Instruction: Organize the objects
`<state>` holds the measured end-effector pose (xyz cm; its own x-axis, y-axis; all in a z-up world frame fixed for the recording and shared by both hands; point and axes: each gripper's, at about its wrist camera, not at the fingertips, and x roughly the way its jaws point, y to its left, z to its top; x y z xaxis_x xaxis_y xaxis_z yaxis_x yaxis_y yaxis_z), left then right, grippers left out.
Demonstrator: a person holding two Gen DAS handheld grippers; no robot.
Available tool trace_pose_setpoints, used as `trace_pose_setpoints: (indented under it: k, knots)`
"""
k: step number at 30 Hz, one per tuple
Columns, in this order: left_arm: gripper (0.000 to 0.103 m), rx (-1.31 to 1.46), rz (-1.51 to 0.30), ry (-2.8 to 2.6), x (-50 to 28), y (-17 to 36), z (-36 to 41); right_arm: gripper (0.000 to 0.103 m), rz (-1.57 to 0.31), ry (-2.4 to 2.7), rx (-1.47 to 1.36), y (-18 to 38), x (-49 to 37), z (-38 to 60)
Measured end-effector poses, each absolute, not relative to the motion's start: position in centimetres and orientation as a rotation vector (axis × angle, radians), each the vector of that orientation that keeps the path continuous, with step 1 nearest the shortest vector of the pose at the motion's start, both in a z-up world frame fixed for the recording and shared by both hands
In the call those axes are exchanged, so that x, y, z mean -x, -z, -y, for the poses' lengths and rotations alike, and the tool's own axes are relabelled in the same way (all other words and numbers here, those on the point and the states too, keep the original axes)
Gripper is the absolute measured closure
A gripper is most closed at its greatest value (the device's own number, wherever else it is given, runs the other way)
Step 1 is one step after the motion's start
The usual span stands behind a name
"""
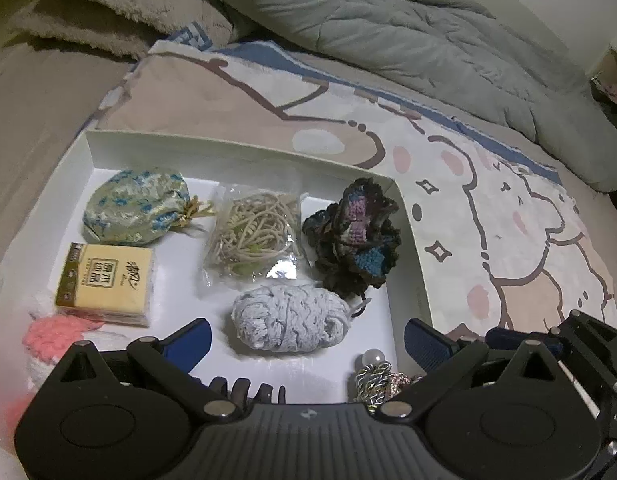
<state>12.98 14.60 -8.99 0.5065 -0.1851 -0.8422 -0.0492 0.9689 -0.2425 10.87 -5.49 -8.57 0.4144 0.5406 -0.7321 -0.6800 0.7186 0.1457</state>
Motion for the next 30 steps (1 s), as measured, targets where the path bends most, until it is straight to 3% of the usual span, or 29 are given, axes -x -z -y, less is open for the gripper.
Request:
trace_pose_setpoints:
  k: [10,30]
  knots:
    - [0.0,0.242,-0.965,0.067,-10.1,5.4,-14.5,0.0,-0.788,-0.734,0.142,6.2,-9.8,7.0]
    - [0.0,0.103,-0.765,-0.047,-1.9,-2.4,-13.1,0.0,-0.71,-0.606,0.021,1.0,-6.4,11.8]
